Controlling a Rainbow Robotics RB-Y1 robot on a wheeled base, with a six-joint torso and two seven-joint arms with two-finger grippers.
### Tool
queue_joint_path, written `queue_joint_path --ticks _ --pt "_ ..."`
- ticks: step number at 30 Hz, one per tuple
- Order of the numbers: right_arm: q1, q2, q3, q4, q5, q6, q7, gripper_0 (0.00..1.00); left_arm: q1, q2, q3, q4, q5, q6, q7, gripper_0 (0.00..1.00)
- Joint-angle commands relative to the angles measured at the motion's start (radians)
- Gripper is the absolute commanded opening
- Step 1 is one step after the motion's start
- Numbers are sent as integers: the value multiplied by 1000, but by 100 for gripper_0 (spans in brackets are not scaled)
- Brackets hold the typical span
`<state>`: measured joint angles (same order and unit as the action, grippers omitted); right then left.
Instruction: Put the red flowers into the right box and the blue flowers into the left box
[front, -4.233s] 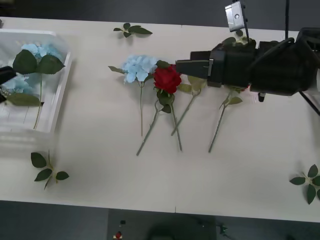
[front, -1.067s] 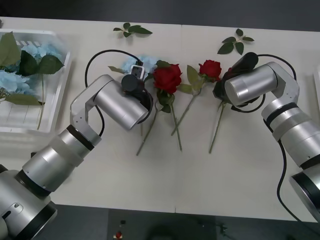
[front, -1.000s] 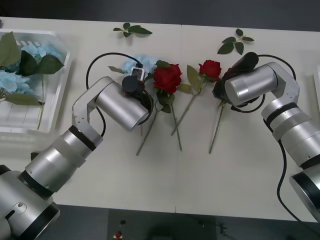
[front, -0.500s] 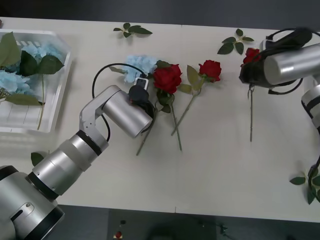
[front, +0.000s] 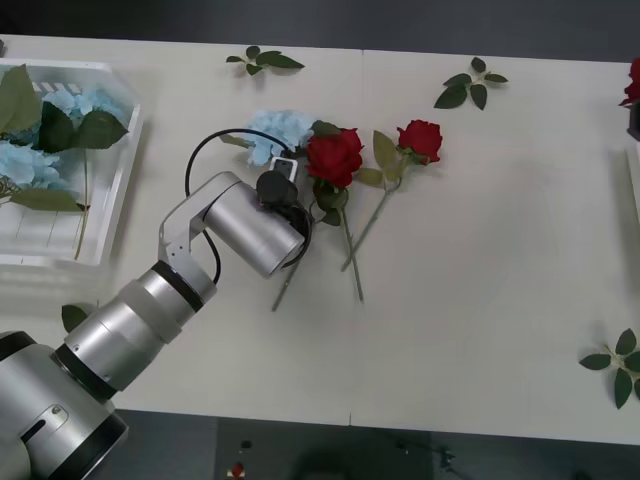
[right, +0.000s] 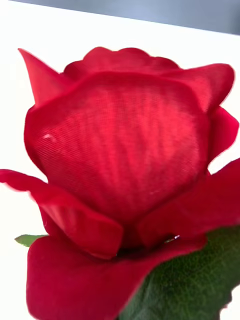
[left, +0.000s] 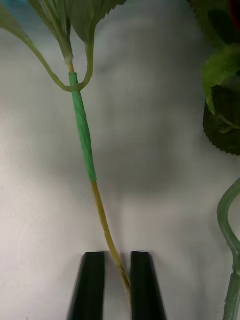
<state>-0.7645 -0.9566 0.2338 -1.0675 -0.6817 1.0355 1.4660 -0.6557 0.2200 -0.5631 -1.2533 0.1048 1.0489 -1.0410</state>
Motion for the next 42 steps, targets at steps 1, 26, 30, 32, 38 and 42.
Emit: queue_joint_path --ticks 1,26,30,32,38,42 --pt "-39 -73 -16 54 -7 -49 125 0 68 67 -14 -28 -5 -49 4 0" --pt "-41 -79 -14 294 320 -284 122 0 476 501 14 -561 122 -213 -36 93" --pt "-41 -79 -14 294 321 -278 112 70 465 501 20 -561 125 -216 -36 98" --pt "-41 -77 -14 291 321 -278 109 100 446 495 20 -561 133 -216 -36 98" --pt "-41 -79 -14 288 321 -278 108 100 386 464 25 -561 161 -214 -34 98" --pt "-39 -79 -14 273 289 -261 116 100 355 450 25 -557 135 -211 -33 98"
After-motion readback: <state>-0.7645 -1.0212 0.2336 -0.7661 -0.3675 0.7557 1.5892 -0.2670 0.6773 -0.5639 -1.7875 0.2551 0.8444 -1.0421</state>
